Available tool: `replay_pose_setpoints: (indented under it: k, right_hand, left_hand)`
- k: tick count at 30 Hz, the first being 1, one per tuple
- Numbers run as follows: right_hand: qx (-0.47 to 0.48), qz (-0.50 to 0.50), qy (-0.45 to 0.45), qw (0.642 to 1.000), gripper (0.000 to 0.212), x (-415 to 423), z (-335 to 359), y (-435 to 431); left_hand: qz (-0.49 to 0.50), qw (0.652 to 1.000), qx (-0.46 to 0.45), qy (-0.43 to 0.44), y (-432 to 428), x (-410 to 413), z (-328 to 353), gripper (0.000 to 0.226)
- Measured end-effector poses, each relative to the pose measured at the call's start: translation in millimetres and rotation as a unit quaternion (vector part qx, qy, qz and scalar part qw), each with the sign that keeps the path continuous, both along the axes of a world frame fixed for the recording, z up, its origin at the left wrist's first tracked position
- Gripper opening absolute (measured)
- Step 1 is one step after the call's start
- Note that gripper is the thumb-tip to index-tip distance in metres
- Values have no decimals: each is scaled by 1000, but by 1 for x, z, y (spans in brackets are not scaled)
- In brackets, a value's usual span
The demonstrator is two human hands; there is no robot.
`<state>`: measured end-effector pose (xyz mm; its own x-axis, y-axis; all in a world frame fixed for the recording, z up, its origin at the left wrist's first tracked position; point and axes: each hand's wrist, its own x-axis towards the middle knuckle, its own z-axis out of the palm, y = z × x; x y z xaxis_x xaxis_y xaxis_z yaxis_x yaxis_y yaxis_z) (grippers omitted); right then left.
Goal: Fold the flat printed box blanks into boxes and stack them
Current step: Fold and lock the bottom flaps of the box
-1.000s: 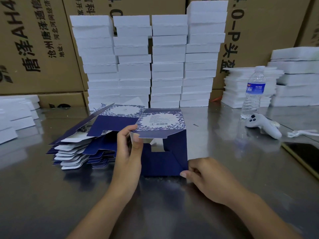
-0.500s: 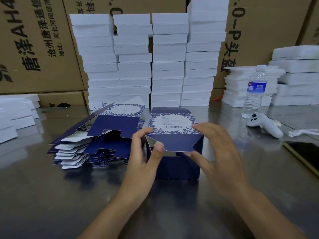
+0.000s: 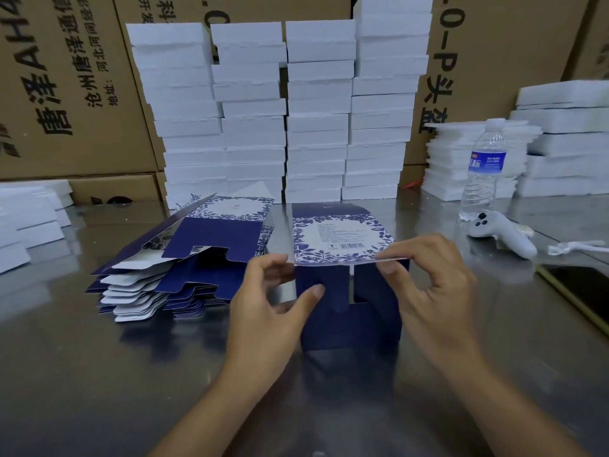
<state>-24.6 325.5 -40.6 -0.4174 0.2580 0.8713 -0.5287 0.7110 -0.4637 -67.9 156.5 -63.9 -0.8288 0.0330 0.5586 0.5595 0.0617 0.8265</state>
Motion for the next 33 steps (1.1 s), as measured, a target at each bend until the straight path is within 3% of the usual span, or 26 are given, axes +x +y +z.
replay_pose_setpoints:
  k: [3,7,12,23,33]
  right_hand:
    - [24,11,-5,1000,20,0,-1,0]
    - [40,10,-12,999,29,0,-1,-1]
    - [28,12,-5,1000,22,0,-1,0]
    - [36,18,-15,999,25,2,-1,-3]
    - [19,18,-29,999,26,1,-1,-3]
  left_hand:
    - [55,998,19,6,-2,-4,-1,25]
    - [91,995,26,-10,-3,-7,0,23]
    - [101,995,-4,16,-5,-2,3,17]
    - [177,977,-67,100,-6,3,4,28]
    - [144,986,-76,34,-7,0,4,21]
